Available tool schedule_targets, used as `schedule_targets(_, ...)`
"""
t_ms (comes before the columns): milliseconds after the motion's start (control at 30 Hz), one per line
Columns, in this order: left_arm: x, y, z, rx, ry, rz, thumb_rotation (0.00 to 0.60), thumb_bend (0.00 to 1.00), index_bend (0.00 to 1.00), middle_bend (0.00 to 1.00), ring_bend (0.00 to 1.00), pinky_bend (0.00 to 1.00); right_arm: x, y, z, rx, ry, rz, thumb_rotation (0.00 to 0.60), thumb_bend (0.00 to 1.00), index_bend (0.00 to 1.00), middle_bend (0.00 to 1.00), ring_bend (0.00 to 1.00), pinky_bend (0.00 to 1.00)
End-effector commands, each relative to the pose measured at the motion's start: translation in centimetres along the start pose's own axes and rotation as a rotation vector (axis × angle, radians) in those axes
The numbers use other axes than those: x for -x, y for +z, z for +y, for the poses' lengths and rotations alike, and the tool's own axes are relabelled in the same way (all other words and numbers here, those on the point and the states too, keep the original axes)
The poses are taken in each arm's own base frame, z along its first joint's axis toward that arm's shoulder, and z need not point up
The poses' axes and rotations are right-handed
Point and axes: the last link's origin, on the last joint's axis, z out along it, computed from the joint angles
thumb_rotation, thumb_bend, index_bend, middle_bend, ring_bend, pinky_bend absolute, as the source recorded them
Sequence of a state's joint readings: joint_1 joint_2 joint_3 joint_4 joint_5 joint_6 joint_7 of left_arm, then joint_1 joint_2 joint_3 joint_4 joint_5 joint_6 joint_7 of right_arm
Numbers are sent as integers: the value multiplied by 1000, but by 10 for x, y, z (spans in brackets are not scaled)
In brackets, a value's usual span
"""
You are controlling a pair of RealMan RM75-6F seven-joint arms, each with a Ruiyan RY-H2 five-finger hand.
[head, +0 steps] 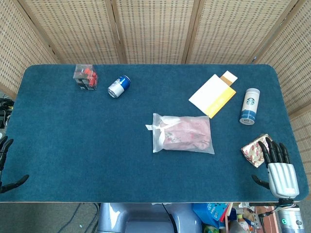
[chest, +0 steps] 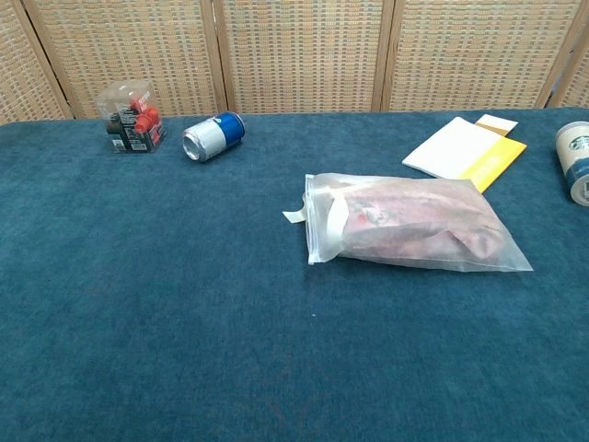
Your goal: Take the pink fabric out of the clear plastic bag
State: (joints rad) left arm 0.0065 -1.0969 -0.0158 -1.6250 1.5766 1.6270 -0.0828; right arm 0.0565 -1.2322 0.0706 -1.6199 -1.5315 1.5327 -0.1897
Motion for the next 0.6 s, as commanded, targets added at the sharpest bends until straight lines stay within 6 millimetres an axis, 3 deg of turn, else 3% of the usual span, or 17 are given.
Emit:
schedule_targets(33,-1,-2,0,-1,-1,12,600,111,0,0,0,0,3,0,-1,-6,-6,-12,600,0,0,0,0,0)
schedule_targets(233,-3,-4,0,-1,-7,20,600,111,0,0,0,0,7,11,-9,-40,7,-20,600,0,0,0,0,0)
schedule_targets(400,-1,-1,-1,-5,-7,15,600,111,0,0,0,0,7,48,-34,-153,48,-66,600,0,0,0,0,0)
schedule_targets(600,-4,0,-3,-16,-16,23,600,110,0,0,0,0,9,97,-86,-290,149,-158,600,0,0,0,0,0)
